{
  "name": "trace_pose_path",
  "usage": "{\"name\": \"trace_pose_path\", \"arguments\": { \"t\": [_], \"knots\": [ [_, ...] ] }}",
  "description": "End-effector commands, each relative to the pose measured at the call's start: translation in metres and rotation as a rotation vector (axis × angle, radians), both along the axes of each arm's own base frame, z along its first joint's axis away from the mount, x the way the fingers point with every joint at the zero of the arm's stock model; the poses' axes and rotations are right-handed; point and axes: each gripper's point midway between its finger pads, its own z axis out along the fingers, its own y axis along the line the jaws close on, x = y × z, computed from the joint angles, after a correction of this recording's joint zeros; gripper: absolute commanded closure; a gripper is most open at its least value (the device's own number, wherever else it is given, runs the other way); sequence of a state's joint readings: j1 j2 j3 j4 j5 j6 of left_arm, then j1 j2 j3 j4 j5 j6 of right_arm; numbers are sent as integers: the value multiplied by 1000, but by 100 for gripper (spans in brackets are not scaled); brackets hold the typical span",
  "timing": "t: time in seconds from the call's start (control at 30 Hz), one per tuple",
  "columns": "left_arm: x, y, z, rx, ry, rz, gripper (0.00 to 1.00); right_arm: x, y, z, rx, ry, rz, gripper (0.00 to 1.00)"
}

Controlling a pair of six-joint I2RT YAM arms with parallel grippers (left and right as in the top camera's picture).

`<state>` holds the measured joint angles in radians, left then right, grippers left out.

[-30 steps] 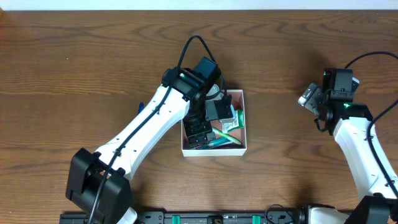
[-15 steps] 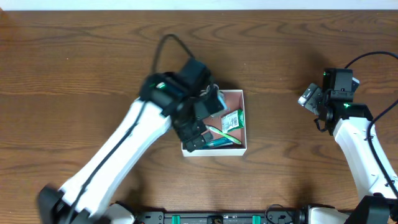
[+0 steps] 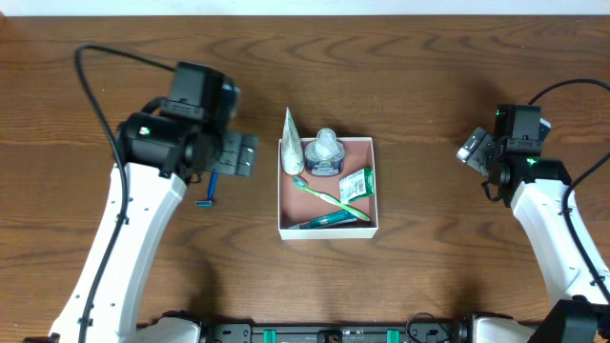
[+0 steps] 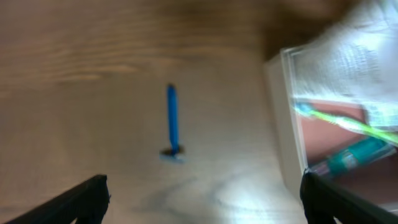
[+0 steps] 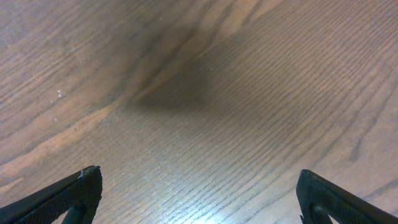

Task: Pack container
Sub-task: 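Move the left gripper back to the blue razor on the table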

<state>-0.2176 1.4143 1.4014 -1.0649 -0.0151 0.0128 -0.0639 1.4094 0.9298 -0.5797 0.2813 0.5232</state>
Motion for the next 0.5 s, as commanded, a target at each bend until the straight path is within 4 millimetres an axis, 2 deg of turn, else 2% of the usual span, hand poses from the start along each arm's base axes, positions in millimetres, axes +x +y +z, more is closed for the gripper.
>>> {"name": "trace_pose_path", "arguments": {
  "t": [0.0, 0.13, 0.37, 0.47],
  "knots": [
    [5, 19, -23, -1, 22, 103, 2, 0, -5, 1, -6, -3, -27, 1],
    [11, 28, -48, 4, 49, 135, 2, 0, -5, 1, -6, -3, -27, 1],
    [6, 32, -103, 19, 219, 148, 2, 0, -5, 1, -6, -3, -27, 1],
    [4, 36, -124, 17, 286, 208, 2, 0, -5, 1, -6, -3, -27, 1]
  ]
}}
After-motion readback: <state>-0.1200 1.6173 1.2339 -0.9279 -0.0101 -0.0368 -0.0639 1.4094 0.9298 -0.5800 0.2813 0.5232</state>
